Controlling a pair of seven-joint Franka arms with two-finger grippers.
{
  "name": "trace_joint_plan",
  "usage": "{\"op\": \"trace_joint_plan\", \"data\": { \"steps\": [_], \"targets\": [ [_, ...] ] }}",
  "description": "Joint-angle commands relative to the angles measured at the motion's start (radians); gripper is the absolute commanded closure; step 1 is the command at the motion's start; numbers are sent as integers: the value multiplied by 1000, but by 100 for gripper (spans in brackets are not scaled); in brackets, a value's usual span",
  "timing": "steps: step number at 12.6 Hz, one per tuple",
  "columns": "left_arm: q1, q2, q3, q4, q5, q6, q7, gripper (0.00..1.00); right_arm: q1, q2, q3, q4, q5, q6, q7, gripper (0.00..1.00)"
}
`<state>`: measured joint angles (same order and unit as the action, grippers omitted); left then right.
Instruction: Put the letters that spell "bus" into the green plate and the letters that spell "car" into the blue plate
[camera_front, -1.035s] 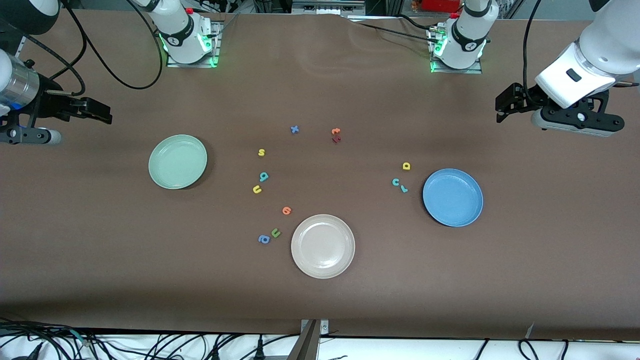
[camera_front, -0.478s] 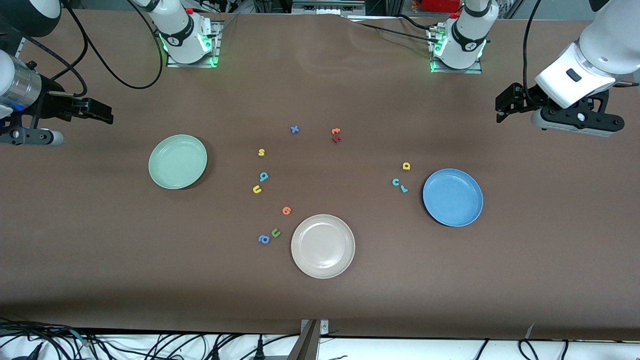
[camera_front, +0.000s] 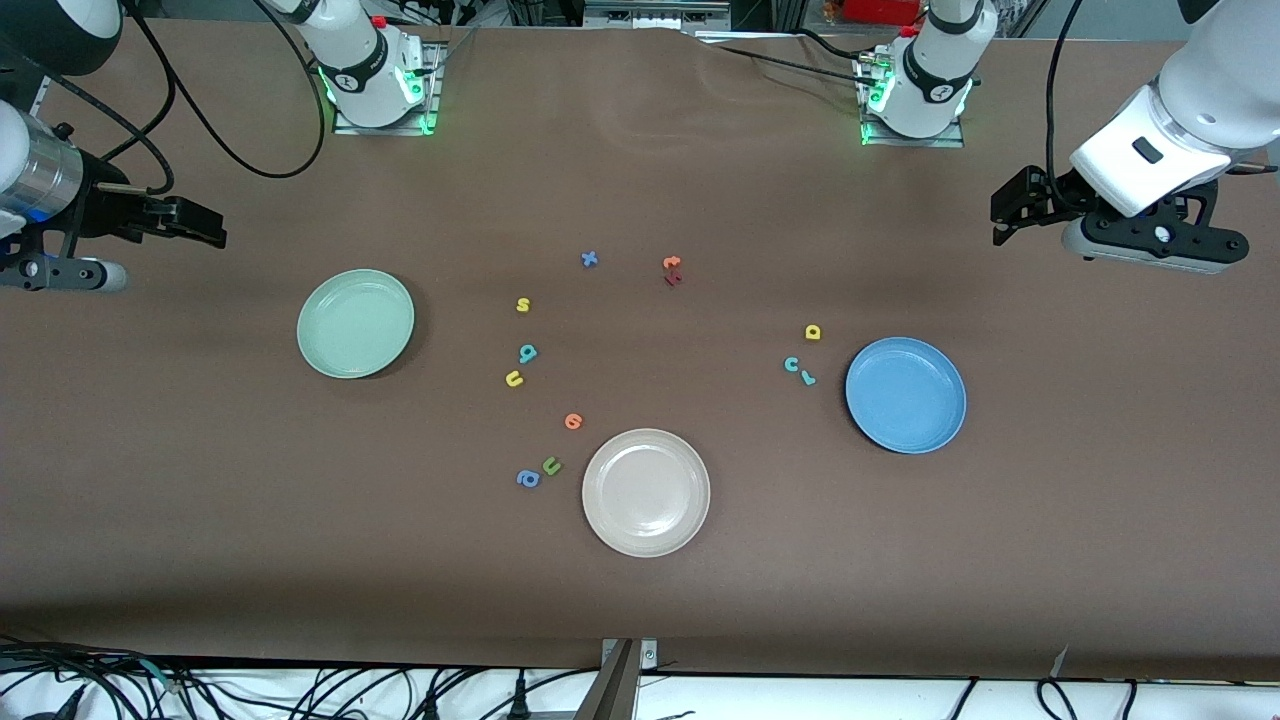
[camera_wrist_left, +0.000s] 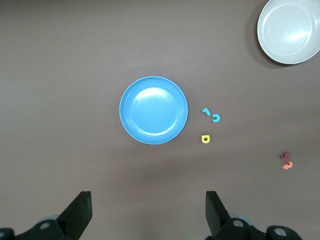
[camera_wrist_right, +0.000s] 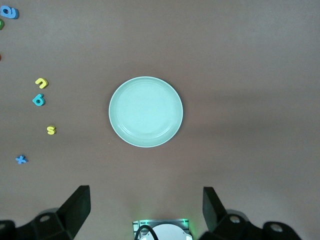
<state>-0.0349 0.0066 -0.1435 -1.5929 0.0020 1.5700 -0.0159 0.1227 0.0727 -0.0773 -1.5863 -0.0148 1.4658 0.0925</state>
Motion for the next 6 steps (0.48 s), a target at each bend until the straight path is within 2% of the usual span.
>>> {"op": "trace_joint_plan", "data": {
  "steps": [1, 6],
  "targets": [
    [0, -5, -4, 11, 26, -18, 2, 0, -6, -24, 2, -32, 9, 21, 6, 1],
    [-5, 3, -4, 11, 20, -16, 13, 0, -5, -27, 7, -49, 41, 25, 18, 1]
  ]
}}
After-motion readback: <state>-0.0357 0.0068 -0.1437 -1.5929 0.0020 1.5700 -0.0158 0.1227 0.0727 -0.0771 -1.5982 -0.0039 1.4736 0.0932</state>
